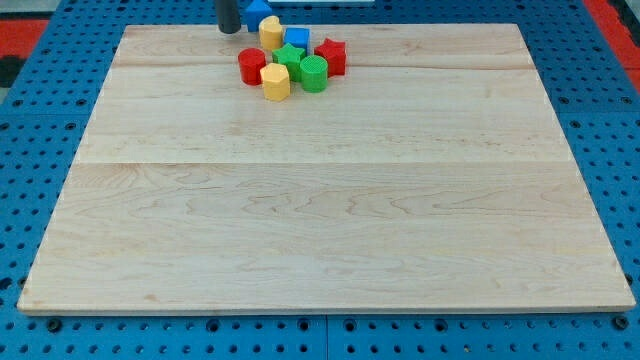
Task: Place your arm to the left of the yellow heart
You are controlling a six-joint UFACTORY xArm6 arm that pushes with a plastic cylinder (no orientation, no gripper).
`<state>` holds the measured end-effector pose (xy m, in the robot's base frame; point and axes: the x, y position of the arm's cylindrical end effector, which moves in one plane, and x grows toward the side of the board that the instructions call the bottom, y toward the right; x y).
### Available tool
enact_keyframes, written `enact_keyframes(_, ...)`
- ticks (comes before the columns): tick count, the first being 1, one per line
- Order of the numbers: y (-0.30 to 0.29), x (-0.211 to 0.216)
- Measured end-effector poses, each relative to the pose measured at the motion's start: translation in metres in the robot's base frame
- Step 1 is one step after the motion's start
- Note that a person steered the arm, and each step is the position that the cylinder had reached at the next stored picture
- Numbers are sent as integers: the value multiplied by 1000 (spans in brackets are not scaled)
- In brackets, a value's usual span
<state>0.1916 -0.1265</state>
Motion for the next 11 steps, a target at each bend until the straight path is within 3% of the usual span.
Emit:
enact_keyframes(2, 23, 1)
enact_keyframes(4, -13, 79)
enact_keyframes(5, -73, 62)
enact_keyframes(6, -73, 30)
enact_keyframes(7, -42, 0)
enact_keyframes(9, -40, 0)
enact_keyframes(11, 4, 0)
